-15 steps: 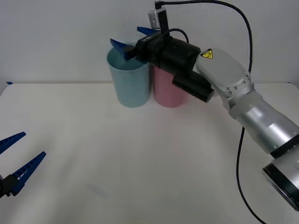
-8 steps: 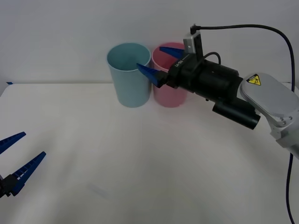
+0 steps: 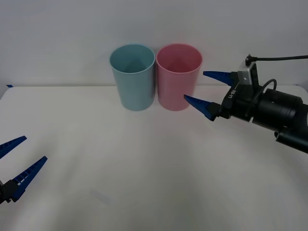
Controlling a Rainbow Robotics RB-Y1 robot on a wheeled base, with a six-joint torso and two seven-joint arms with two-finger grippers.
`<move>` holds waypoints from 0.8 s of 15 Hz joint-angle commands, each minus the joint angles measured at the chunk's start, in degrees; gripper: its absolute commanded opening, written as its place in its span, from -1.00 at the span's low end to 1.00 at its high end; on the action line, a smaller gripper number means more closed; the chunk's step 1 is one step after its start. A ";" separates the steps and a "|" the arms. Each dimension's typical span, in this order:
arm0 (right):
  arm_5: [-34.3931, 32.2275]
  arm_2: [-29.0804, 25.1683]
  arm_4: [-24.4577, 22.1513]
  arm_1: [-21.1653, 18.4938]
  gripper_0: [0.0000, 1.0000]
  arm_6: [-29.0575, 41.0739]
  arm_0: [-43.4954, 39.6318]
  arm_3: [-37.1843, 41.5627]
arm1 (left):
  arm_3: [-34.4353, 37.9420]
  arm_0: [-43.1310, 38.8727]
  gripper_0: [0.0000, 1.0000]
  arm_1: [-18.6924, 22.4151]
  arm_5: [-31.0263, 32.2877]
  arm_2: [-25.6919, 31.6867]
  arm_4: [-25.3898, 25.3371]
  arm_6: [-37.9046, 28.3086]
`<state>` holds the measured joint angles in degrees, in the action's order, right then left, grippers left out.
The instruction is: Grasp the object on the table and drop it into the matching bin: aluminum can to the light blue bin, PET bottle to the pink bin.
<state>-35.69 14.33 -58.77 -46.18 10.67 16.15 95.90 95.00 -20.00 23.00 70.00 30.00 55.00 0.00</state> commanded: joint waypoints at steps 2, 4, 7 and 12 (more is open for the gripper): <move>-7.46 -8.35 0.14 -0.05 1.00 -6.63 -8.50 0.08 | 0.00 0.00 1.00 0.00 0.00 0.00 0.00 0.00; -12.56 -12.83 0.41 0.04 1.00 -7.69 -12.89 -0.01 | 0.00 0.00 1.00 0.00 0.00 0.00 0.00 0.00; -20.21 -19.77 0.76 2.06 1.00 -7.95 -18.08 0.08 | 0.00 0.00 1.00 0.00 0.00 0.00 0.00 0.00; -28.29 -29.53 0.76 6.98 1.00 -6.98 -25.46 0.95 | 0.00 0.00 1.00 0.00 0.00 0.00 0.00 0.00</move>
<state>-63.56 -13.96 -58.00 -39.90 3.50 -8.01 96.37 95.00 -20.00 23.00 70.00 30.00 55.00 0.00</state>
